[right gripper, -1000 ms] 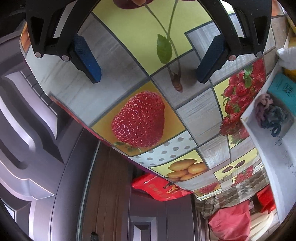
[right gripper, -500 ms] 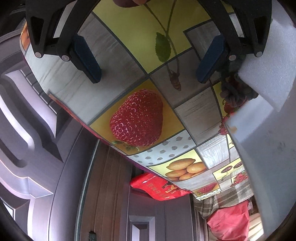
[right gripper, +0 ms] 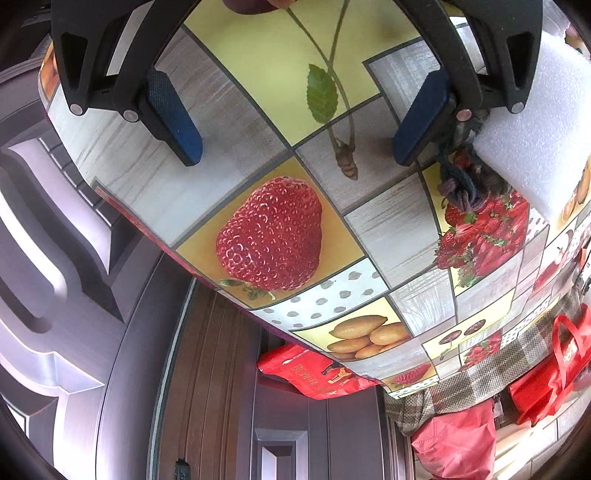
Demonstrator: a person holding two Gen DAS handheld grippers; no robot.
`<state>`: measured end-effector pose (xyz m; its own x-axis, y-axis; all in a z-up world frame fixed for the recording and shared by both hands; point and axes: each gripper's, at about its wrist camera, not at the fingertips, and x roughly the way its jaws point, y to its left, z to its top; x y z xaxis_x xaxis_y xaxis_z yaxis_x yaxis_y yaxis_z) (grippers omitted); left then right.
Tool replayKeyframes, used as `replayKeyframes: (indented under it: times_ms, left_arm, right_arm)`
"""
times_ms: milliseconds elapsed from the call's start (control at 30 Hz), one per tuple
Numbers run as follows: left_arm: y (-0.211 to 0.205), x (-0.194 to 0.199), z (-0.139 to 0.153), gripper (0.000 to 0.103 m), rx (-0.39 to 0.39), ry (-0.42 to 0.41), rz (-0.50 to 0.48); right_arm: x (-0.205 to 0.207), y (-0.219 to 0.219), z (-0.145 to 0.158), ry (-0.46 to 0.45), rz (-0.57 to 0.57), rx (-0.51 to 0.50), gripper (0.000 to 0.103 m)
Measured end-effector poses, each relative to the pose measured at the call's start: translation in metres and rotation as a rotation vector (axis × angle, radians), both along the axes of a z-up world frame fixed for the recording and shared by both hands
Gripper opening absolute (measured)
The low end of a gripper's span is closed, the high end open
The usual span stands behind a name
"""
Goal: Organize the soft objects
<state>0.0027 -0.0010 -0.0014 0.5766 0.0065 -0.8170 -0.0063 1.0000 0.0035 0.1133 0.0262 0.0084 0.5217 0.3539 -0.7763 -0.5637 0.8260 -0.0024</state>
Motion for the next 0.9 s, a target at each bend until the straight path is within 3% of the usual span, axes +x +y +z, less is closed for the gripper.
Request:
replayKeyframes:
  times_ms: [700, 767, 900]
  left_arm:
    - [0.001, 0.000, 0.000, 0.103, -0.006, -0.002, 0.000]
    - [0.003, -0.001, 0.000, 0.102, -0.011, -0.003, 0.000]
    - [0.004, -0.001, 0.001, 0.103, -0.013, -0.004, 0.001]
  right_arm:
    - [-0.001, -0.001, 0.001, 0.006, -0.004, 0.013, 0.103]
    - [0.001, -0.010, 0.004, 0.017, -0.023, 0.066, 0.103]
    - [0.011, -0.053, 0.011, 0.085, -0.057, 0.324, 0.103]
